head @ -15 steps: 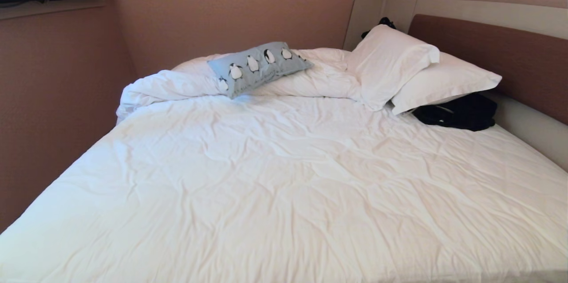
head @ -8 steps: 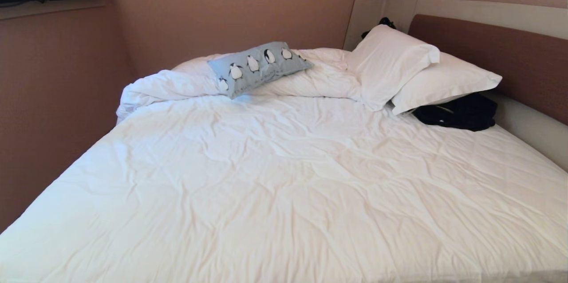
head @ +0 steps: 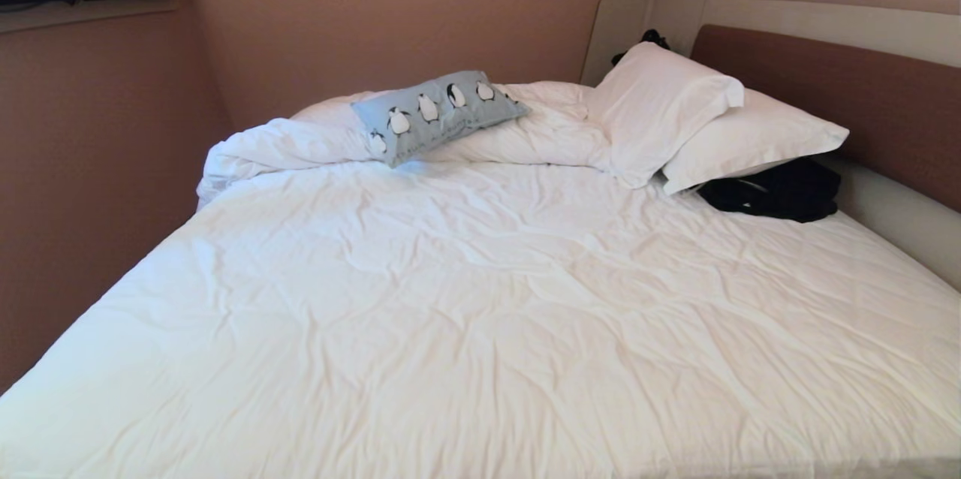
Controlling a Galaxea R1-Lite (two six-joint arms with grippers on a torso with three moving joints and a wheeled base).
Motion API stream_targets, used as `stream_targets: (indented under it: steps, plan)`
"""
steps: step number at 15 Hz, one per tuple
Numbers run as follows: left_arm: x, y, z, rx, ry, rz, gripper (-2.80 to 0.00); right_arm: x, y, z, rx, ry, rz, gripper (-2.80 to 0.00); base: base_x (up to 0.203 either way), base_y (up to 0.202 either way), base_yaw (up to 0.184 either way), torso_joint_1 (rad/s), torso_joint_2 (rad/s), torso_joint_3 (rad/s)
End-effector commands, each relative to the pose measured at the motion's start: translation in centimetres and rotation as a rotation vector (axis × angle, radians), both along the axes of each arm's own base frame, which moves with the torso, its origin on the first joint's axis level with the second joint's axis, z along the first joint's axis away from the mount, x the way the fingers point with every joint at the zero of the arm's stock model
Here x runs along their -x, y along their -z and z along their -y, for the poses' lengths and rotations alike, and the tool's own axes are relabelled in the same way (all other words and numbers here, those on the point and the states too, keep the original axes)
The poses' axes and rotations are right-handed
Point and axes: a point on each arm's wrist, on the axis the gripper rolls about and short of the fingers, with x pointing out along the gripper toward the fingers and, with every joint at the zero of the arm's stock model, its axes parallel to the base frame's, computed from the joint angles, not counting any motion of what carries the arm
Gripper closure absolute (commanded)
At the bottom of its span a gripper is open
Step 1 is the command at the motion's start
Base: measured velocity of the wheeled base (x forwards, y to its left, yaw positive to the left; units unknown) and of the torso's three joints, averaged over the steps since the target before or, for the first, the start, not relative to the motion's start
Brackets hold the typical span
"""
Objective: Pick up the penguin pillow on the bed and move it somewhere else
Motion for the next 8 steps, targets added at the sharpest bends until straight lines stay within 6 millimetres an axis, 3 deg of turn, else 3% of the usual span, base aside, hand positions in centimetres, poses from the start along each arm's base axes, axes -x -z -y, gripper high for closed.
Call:
stream_targets:
  steps: [1, 8]
  plan:
    - [0.0, 0.0, 0.0, 0.0, -0.001, 0.0, 0.0, 0.7, -0.5, 0.0, 0.053, 0.01, -0.013, 0.0, 0.0, 0.0, 0.0, 0.0, 0.0, 0.0]
    - [0.0, 0.0, 0.0, 0.0, -0.001, 0.0, 0.0, 2.2, 0.8, 0.9, 0.052, 0.036, -0.017, 0.0, 0.0, 0.0, 0.0, 0.0, 0.0, 0.0]
